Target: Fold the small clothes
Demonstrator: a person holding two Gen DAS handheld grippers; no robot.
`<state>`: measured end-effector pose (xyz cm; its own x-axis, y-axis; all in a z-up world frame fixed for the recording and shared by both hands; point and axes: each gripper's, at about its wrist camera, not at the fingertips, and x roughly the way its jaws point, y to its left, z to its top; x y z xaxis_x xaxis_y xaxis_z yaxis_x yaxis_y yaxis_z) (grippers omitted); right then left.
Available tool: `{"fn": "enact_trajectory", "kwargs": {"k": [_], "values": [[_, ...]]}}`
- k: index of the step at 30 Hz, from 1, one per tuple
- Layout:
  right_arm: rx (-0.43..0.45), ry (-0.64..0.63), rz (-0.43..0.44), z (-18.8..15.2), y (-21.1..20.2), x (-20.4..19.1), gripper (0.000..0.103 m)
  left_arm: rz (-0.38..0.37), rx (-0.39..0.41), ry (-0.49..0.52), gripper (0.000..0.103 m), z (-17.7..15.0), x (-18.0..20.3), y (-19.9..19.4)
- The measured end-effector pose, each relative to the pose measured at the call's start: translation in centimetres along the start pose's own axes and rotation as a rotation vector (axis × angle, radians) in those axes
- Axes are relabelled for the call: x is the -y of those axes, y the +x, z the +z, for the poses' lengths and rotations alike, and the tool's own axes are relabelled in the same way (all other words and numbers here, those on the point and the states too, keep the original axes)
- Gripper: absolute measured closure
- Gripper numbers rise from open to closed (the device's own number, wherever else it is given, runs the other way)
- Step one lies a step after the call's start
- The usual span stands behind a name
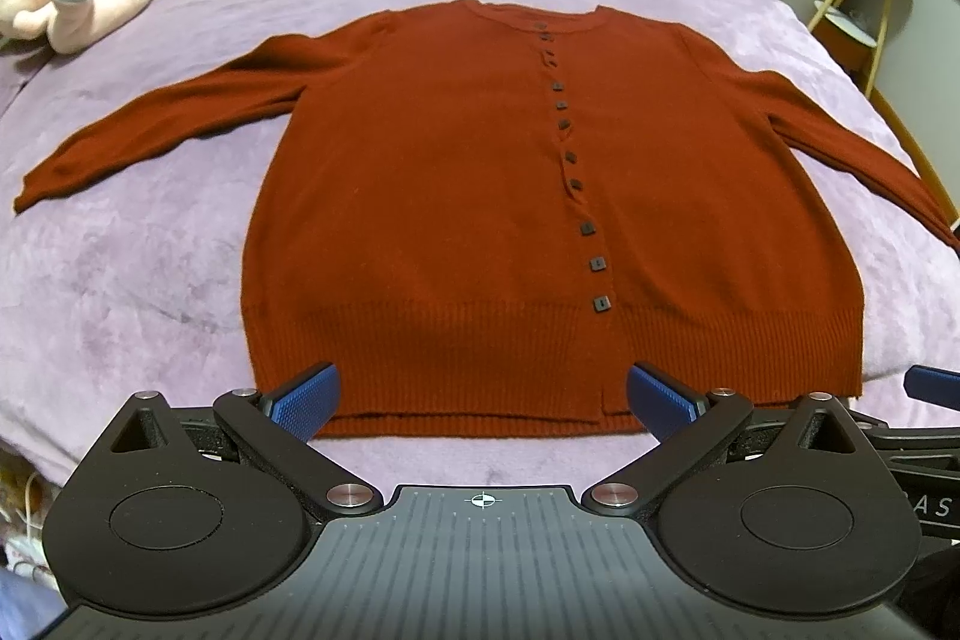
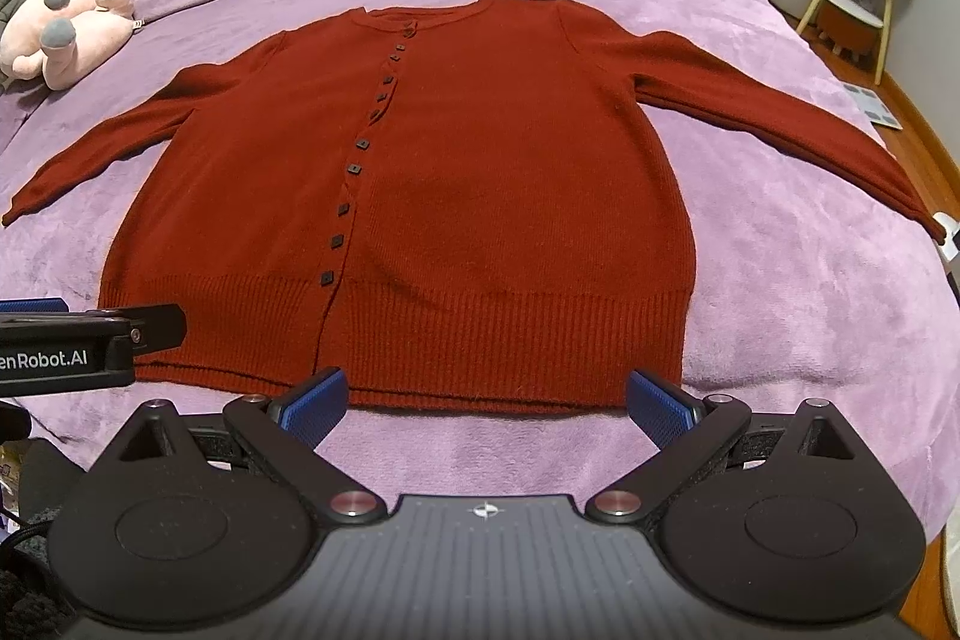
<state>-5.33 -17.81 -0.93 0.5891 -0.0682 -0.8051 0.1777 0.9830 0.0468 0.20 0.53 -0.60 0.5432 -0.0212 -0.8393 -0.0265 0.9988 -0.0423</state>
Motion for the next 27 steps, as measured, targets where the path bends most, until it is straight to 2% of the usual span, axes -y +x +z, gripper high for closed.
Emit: {"fn": "enact_trajectory", "kwargs": {"k": [27], "values": [[0.014,-0.007,-0.001,-0.18,-0.52,-0.16,0.004,-0.006,0.006,-0.007,0.000,-0.35,-0.24,-0.35]]}}
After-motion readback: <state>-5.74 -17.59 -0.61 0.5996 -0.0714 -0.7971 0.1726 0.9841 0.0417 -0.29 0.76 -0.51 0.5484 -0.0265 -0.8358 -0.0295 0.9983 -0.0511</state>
